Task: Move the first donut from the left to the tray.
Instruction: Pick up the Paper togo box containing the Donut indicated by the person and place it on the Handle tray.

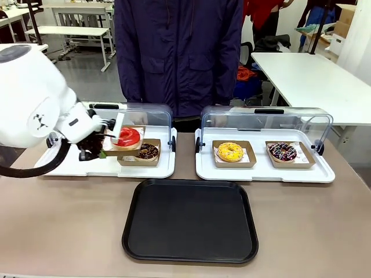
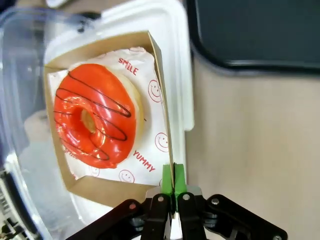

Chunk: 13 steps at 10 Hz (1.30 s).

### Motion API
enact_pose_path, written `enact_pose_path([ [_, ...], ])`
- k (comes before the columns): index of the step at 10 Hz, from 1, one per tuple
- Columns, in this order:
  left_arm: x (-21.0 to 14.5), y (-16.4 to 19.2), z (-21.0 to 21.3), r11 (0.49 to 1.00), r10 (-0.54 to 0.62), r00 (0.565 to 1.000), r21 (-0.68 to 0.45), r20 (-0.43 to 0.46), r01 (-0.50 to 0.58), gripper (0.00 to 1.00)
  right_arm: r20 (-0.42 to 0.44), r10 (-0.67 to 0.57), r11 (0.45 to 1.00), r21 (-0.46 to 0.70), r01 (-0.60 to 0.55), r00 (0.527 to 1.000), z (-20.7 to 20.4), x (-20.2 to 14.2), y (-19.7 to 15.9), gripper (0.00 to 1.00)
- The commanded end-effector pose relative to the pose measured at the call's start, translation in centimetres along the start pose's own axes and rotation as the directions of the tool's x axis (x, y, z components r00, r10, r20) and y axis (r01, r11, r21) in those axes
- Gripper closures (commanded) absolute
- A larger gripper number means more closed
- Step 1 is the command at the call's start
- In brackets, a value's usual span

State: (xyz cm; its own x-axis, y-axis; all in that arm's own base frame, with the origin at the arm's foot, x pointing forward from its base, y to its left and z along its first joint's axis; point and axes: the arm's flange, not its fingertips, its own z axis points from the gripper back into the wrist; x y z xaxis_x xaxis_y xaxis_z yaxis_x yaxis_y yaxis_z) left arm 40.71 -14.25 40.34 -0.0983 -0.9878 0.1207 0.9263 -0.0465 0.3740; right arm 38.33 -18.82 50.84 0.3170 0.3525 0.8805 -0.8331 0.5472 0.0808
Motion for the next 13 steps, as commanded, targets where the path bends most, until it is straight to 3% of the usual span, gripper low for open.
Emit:
enact_pose_path([
  [1,1.9,-6.7,0.4,0.999,0.002,1.0,-0.041,-0.026,-0.003,0.98,0.007,0.007,1.0,0.0,-0.007,1.0,0.0,0.2,0.1,0.0],
  [5,8.3,-11.4,-0.9,0.998,0.003,1.0,-0.057,-0.025,-0.005,0.98,0.007,0.007,1.0,0.0,-0.007,1.0,0.0,0.2,0.1,0.0],
  [7,10.8,-13.2,-3.4,0.992,0.001,1.0,-0.127,0.003,0.0,0.98,0.007,0.007,1.0,0.0,-0.007,1.0,0.0,0.2,0.1,0.0],
  [13,15.5,-18.5,-7.9,0.983,-0.048,0.998,-0.175,0.028,0.052,0.98,0.007,0.007,1.0,0.0,-0.007,1.0,0.0,0.2,0.1,0.0],
])
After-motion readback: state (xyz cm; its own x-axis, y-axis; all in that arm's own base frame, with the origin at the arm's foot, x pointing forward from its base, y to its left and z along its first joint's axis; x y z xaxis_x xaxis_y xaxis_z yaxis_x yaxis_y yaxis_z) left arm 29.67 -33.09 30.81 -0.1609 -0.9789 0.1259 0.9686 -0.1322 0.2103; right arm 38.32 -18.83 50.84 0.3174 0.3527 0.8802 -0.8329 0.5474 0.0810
